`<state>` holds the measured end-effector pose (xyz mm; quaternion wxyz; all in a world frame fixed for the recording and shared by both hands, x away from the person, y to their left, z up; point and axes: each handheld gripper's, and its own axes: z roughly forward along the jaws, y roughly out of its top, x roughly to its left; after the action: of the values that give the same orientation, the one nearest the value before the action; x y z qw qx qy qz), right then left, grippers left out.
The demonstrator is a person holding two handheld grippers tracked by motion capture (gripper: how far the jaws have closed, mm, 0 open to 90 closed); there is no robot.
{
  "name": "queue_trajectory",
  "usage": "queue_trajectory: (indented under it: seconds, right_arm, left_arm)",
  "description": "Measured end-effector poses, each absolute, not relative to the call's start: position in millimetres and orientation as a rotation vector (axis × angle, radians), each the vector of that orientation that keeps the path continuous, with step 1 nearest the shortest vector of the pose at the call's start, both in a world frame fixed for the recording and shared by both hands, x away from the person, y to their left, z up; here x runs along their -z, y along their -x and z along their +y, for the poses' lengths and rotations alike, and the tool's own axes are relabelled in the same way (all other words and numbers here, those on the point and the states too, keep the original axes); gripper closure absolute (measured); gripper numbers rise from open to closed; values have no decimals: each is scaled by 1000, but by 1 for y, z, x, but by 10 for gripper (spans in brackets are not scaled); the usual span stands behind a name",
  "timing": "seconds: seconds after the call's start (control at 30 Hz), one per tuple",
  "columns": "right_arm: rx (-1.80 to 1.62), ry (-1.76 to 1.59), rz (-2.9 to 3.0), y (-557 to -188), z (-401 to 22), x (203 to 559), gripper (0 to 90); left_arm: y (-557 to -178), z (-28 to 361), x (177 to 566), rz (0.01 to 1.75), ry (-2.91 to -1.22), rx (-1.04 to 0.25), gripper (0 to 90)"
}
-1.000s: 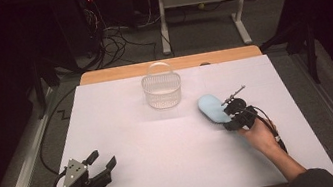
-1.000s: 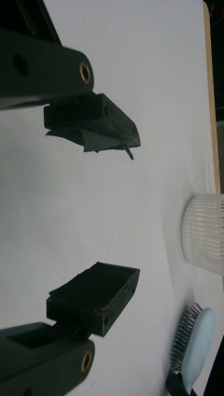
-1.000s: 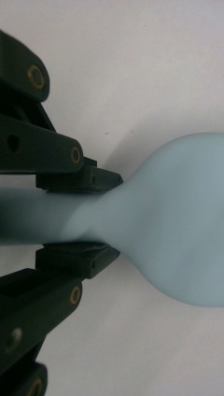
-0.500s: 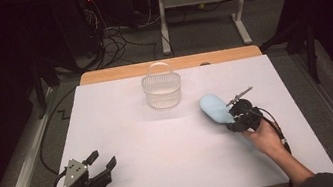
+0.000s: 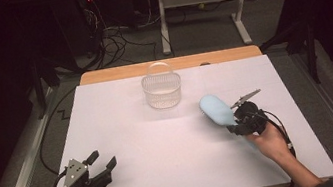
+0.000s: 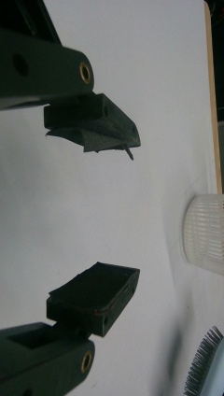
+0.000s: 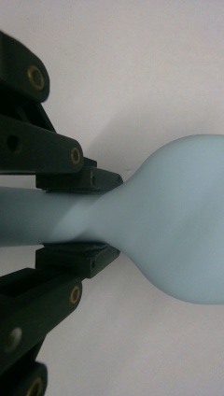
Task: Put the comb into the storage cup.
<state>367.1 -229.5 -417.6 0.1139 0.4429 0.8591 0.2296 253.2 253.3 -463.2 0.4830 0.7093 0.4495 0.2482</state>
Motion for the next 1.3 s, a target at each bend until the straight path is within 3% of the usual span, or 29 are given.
queue_trajectory:
  seconds: [0.5,1.3]
  right_arm:
    - [-832,-1290,2478,-340,-247,413,703]
    - [-1003,-1204,2413,-305,-241,406,703]
  left_arm:
    - [-258,249,460,1109,-1726,-615,330]
    - [-258,218,440,1017,-1770,-583,304]
